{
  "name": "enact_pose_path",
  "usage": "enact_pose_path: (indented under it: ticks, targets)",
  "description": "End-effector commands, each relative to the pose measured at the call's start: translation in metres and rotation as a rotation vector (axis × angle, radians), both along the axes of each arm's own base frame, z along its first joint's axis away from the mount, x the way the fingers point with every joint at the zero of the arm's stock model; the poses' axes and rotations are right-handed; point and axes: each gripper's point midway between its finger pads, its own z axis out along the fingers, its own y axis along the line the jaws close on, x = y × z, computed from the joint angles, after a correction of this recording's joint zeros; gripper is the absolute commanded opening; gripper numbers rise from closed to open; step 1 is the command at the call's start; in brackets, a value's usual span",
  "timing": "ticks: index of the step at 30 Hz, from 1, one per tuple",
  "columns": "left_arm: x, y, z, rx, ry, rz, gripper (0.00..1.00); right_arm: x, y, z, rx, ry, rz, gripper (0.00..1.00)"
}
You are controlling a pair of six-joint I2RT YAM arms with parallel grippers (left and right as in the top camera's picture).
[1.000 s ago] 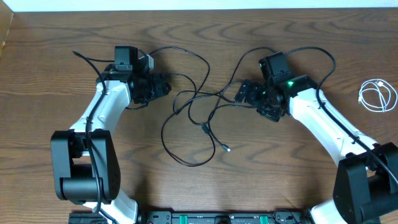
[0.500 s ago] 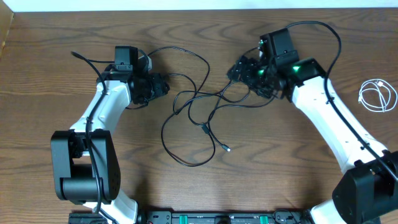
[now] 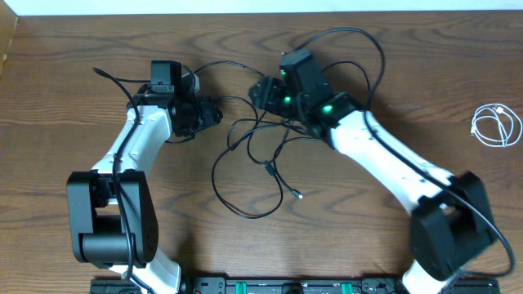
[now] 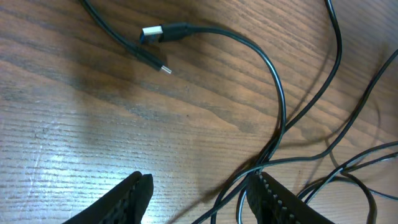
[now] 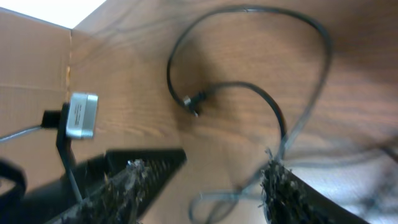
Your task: Untangle cables
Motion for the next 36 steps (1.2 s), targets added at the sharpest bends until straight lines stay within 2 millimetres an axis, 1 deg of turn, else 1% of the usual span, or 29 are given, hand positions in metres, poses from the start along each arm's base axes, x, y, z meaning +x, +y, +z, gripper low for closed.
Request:
enact_pose_path:
  ticks: [1, 2, 3, 4, 5, 8, 11, 13, 14, 17, 22, 27, 30, 32, 34, 36]
  targets:
    - [0.0, 0.001, -0.003, 0.011, 0.007, 0.004, 0.54, 0.016, 0.005, -0.024, -0.035, -0.037, -0.052, 0.59]
    - [0.0, 0.001, -0.003, 0.011, 0.007, 0.004, 0.54, 0.021, 0.008, -0.029, -0.031, -0.045, -0.054, 0.58]
    - [0.0, 0.001, -0.003, 0.011, 0.007, 0.004, 0.54, 0.027, 0.012, -0.041, -0.026, -0.051, -0.054, 0.57]
    - [0.001, 0.001, -0.003, 0.011, 0.007, 0.004, 0.54, 0.029, 0.014, -0.047, -0.026, -0.05, -0.054, 0.57]
    - [0.001, 0.001, -0.003, 0.011, 0.006, 0.004, 0.54, 0.032, 0.016, -0.059, -0.03, -0.046, -0.054, 0.57]
    - [0.001, 0.001, -0.003, 0.011, 0.006, 0.004, 0.54, 0.031, 0.02, -0.073, -0.025, -0.023, -0.033, 0.56]
    - [0.001, 0.001, -0.003, 0.011, 0.006, 0.004, 0.54, 0.019, 0.032, -0.071, 0.029, 0.014, 0.059, 0.51]
    - [0.001, 0.001, -0.003, 0.011, 0.006, 0.004, 0.54, 0.007, 0.042, -0.069, 0.072, 0.045, 0.137, 0.49]
    - [0.001, 0.001, -0.003, 0.011, 0.006, 0.004, 0.54, -0.001, 0.046, -0.069, 0.096, 0.075, 0.178, 0.49]
    - [0.001, 0.001, -0.003, 0.011, 0.006, 0.004, 0.54, -0.022, 0.05, -0.075, 0.117, 0.167, 0.246, 0.57]
    - [0.001, 0.001, -0.003, 0.011, 0.006, 0.004, 0.54, -0.045, 0.035, -0.099, 0.009, 0.246, 0.298, 0.56]
    - [0.001, 0.001, -0.003, 0.011, 0.006, 0.004, 0.54, -0.063, 0.02, -0.115, -0.072, 0.317, 0.328, 0.48]
    - [0.001, 0.001, -0.003, 0.012, 0.006, 0.004, 0.54, -0.064, 0.002, -0.128, -0.177, 0.334, 0.275, 0.46]
    - [0.001, 0.001, -0.003, 0.011, 0.006, 0.004, 0.54, -0.059, -0.011, -0.137, -0.275, 0.314, 0.217, 0.46]
    - [0.001, 0.001, -0.003, 0.012, 0.006, 0.004, 0.54, -0.055, -0.02, -0.143, -0.345, 0.294, 0.177, 0.43]
    - [0.001, 0.001, -0.003, 0.012, 0.006, 0.004, 0.54, -0.052, -0.024, -0.148, -0.385, 0.279, 0.157, 0.4]
